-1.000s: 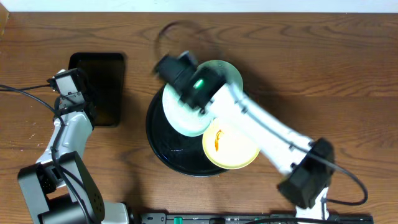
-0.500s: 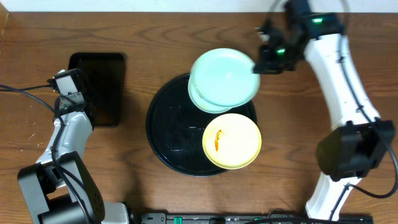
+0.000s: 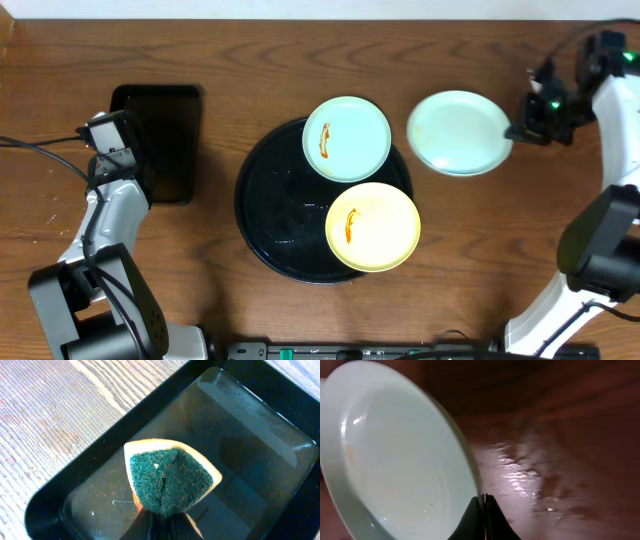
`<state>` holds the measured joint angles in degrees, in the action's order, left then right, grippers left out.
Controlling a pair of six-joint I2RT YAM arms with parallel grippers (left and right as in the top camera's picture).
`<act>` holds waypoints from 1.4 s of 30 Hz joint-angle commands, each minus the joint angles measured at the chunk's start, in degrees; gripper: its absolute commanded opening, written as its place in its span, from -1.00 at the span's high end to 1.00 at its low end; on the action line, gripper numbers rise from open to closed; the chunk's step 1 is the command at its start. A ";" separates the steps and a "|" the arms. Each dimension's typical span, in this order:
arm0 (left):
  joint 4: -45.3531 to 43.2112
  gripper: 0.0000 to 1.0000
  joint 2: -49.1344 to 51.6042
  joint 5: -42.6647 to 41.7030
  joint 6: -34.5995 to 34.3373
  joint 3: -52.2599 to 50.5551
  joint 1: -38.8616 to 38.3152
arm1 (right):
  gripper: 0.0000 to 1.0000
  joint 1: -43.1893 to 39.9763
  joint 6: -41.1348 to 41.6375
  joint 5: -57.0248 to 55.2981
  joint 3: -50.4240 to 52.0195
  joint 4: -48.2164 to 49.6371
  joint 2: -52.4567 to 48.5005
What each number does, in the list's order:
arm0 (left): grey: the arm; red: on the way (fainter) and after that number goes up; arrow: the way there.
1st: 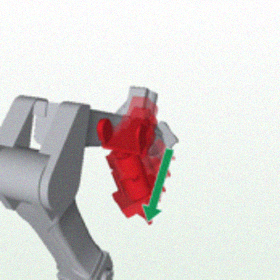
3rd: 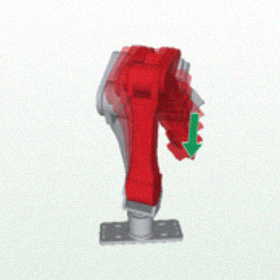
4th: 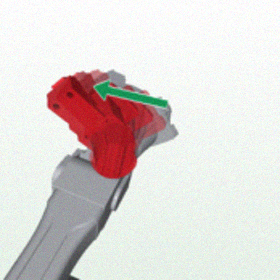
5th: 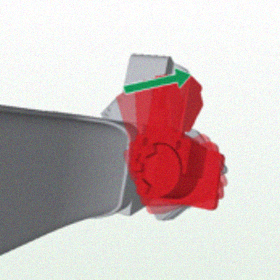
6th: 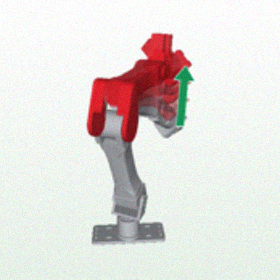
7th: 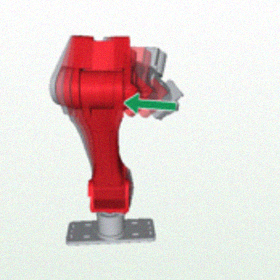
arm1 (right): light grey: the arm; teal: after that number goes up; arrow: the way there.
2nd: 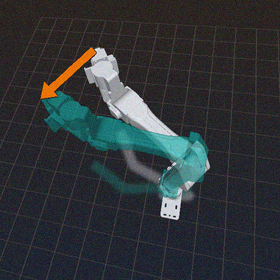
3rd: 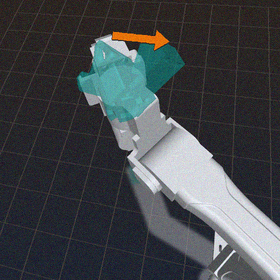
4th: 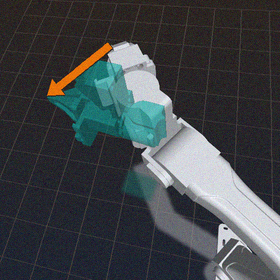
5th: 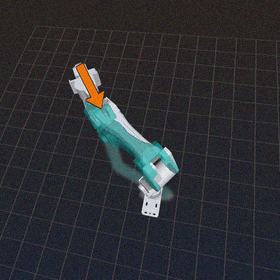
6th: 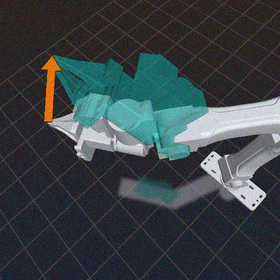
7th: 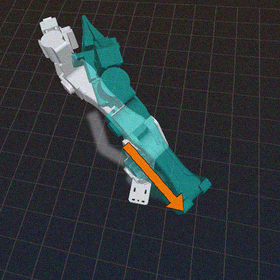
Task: Clean dirty plates on tray and stack at the side
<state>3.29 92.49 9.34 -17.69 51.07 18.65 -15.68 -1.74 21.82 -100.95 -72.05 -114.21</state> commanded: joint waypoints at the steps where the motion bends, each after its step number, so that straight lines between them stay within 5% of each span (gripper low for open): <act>1: 0.09 0.85 -0.11 0.28 0.96 -0.11 0.20 | 0.97 -2.36 1.57 -1.14 4.28 5.31 1.29; 11: 0.39 0.85 -0.11 0.28 0.96 -0.11 0.20 | 0.98 -1.88 9.49 -5.33 16.26 23.85 1.27; 15: 0.31 0.85 -0.11 0.28 0.96 -0.11 0.20 | 0.16 -1.86 10.49 -2.73 15.85 22.16 1.40; 20: -2.32 0.85 -0.11 0.09 1.01 -0.11 0.31 | -0.21 -1.40 7.10 12.96 12.26 16.24 1.44; 28: -7.43 0.85 0.17 -6.40 5.81 0.59 0.31 | -0.23 8.50 -0.55 17.42 4.39 5.14 2.43; 42: -11.76 0.85 11.21 -6.38 7.10 1.05 2.25 | -0.04 39.32 0.79 7.45 4.20 12.39 2.58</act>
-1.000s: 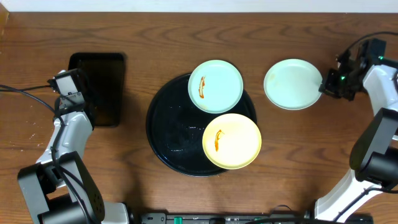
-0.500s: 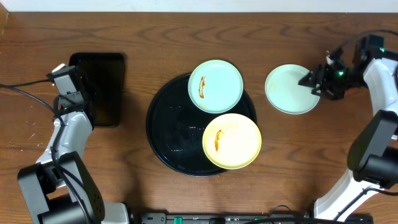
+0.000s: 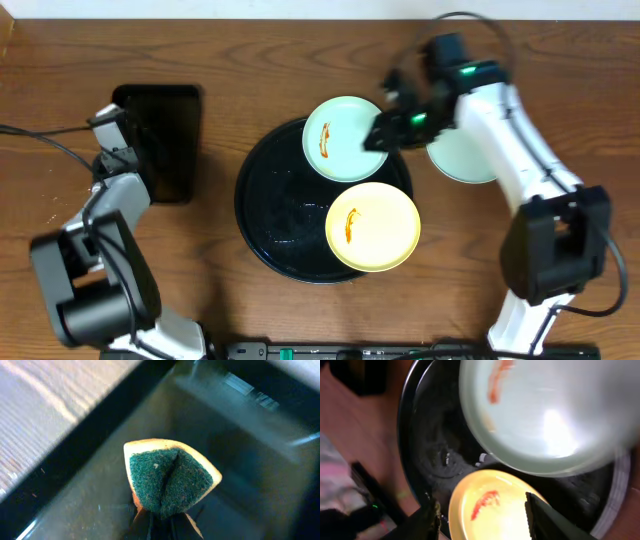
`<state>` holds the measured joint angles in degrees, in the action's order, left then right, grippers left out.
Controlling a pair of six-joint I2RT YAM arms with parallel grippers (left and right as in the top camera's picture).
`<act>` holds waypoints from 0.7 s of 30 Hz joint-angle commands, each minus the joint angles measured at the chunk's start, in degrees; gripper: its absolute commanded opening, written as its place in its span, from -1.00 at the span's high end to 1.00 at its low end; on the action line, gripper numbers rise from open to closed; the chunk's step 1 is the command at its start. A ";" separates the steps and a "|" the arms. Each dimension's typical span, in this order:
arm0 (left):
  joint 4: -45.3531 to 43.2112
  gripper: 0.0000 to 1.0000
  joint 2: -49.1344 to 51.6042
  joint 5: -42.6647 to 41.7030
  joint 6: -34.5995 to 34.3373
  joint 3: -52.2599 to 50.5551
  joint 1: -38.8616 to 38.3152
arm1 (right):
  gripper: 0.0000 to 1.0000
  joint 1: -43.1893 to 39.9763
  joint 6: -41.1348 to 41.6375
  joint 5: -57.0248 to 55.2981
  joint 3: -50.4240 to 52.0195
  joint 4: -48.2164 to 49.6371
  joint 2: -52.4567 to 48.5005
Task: Clean dirty plates on tray and stack at the side
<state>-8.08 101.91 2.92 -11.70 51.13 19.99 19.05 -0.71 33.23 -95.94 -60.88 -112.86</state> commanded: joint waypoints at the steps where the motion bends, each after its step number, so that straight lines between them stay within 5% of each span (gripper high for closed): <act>1: -0.39 0.85 2.12 0.04 0.90 0.98 1.11 | -0.04 6.21 -0.22 -4.48 -0.81 1.90 1.22; 9: -0.17 0.84 3.56 0.02 0.50 0.96 1.22 | -0.05 15.13 0.00 -6.45 -0.81 6.16 1.22; 21: 0.04 0.84 7.08 -2.75 0.50 1.46 1.22 | -0.04 17.84 0.46 -6.43 -0.81 6.29 1.90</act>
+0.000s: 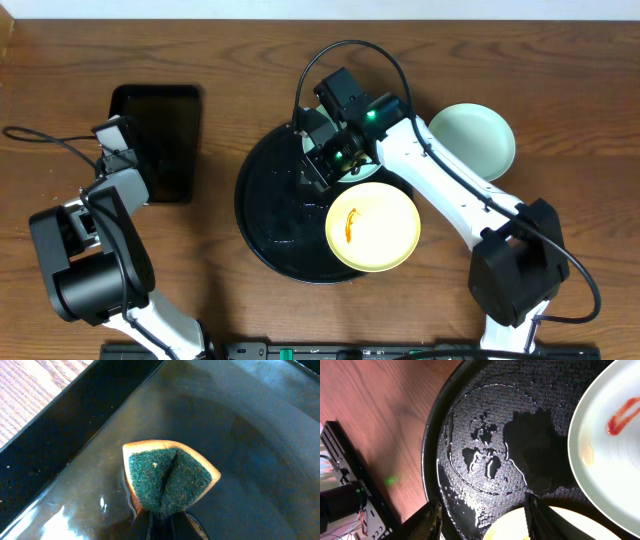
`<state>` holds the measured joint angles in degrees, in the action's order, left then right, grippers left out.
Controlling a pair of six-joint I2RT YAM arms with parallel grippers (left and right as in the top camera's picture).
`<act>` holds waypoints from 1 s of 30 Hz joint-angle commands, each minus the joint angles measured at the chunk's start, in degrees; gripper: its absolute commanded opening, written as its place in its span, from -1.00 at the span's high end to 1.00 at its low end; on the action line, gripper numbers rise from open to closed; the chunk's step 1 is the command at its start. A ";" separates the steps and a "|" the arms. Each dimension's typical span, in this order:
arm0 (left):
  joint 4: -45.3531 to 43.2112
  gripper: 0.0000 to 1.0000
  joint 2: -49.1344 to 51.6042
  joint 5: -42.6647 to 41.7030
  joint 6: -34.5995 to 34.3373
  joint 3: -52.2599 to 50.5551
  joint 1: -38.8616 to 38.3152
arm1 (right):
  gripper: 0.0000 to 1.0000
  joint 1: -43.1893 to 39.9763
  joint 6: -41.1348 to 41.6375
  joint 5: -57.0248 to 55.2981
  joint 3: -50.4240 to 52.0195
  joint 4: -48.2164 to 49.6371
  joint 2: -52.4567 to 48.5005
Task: Clean dirty plates on tray and stack at the side
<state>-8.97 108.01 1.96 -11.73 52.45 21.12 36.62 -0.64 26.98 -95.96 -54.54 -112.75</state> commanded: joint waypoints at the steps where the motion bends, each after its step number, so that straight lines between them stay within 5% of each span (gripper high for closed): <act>1: 0.94 0.85 -1.27 -1.88 0.52 0.37 0.09 | -0.04 0.26 0.42 -0.20 -0.79 -0.04 1.79; 12: 5.60 0.83 -21.49 -1.97 0.52 0.46 0.09 | -0.01 0.07 3.28 -6.64 -0.79 2.62 1.81; 24: 4.79 0.85 -12.07 -1.25 0.50 0.28 0.35 | 0.03 0.17 3.61 -7.58 -0.79 1.14 1.81; 30: 2.91 0.85 -15.28 -7.54 0.55 0.31 0.35 | 0.21 -1.03 12.85 -16.44 -0.79 0.98 1.81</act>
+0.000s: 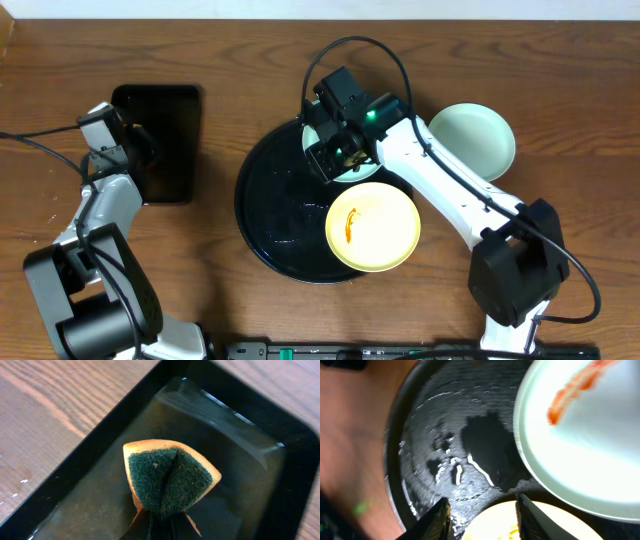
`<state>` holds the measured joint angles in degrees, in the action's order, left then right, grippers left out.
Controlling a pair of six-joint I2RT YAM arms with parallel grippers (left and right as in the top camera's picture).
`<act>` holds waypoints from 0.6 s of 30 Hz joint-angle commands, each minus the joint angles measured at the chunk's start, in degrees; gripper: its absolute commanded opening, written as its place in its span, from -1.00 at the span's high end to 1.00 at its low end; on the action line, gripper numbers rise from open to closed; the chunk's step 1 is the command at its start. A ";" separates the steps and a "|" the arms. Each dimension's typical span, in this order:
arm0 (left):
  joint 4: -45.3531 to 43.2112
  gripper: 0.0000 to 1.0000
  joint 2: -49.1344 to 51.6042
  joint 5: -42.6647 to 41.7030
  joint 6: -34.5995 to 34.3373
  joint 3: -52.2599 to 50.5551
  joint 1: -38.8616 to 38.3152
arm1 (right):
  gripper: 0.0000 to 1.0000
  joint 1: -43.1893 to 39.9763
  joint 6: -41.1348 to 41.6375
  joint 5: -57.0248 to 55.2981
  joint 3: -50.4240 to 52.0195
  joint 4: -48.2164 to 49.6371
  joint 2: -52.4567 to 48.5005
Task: Clean dirty plates on tray and stack at the side
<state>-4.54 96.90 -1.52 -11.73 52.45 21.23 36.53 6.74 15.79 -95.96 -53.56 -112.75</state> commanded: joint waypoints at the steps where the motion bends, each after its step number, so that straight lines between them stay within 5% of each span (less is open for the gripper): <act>1: -1.53 0.85 -5.75 -4.96 0.55 0.31 0.24 | 0.21 -1.42 5.46 -5.22 -0.79 0.20 1.81; 7: -0.96 0.85 -13.66 -4.46 0.59 0.28 0.24 | -0.14 -5.90 5.51 -5.73 -0.79 2.10 1.81; 9: -0.15 0.85 -12.17 -0.52 1.05 0.28 0.26 | -0.40 -7.39 8.28 -8.28 -0.79 2.47 1.81; 18: 5.20 0.85 -5.33 0.66 1.11 0.28 0.28 | -0.39 -14.27 18.08 -16.09 -0.11 -1.09 1.73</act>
<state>1.08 91.74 -2.02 -11.66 52.73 21.28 23.66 21.47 3.09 -95.94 -54.43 -112.73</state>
